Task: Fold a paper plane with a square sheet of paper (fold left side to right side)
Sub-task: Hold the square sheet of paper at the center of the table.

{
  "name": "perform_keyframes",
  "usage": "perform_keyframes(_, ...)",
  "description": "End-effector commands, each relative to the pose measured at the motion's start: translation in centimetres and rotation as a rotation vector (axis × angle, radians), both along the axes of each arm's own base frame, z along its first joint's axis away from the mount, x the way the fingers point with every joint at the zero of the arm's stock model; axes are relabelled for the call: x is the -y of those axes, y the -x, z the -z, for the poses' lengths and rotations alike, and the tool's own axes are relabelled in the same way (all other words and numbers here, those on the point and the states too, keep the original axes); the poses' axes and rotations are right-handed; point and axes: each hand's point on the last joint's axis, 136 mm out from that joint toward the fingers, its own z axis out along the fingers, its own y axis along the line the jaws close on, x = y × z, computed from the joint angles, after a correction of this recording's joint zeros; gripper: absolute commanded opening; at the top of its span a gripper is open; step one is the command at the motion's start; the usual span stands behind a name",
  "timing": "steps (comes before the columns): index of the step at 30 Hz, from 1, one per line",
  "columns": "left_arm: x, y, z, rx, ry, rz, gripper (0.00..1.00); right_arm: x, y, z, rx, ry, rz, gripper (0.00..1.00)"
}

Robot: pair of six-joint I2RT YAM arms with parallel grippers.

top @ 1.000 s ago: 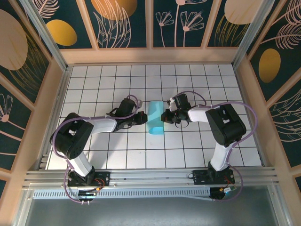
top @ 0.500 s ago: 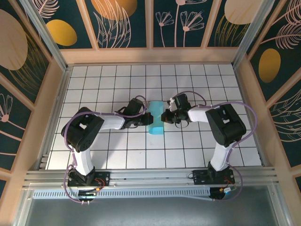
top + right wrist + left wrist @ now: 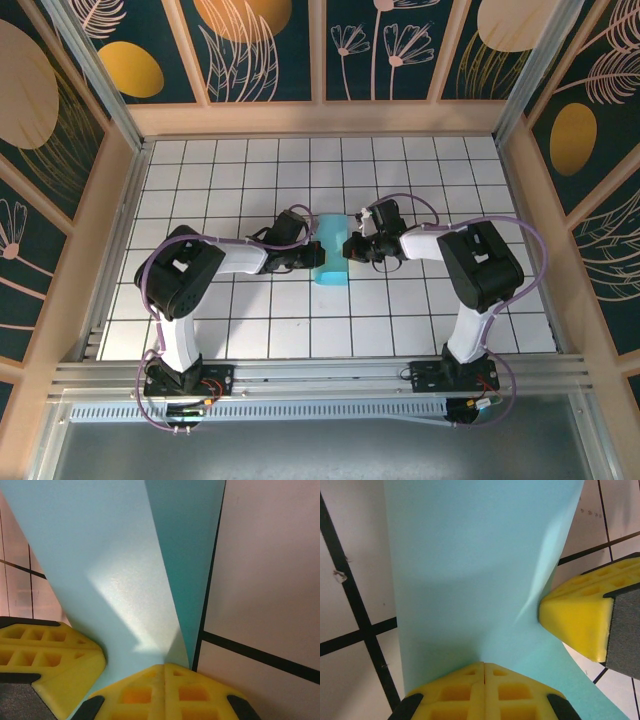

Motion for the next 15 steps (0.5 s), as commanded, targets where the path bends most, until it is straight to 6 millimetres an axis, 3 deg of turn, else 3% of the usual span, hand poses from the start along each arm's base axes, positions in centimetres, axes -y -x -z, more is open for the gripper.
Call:
perform_keyframes(1,-0.6,0.5,2.0,-0.026,-0.070,0.009,0.00,0.4,0.6,0.0,-0.003,0.017,0.004,0.00)
perform_keyframes(11,-0.8,0.5,2.1,-0.027,-0.083,0.005,0.00,-1.0,-0.9,-5.3,0.107,-0.087,-0.010,0.00)
perform_keyframes(15,-0.7,0.5,2.0,-0.027,-0.082,0.009,0.00,-2.1,-0.9,-5.7,0.098,-0.140,-0.042,0.00)
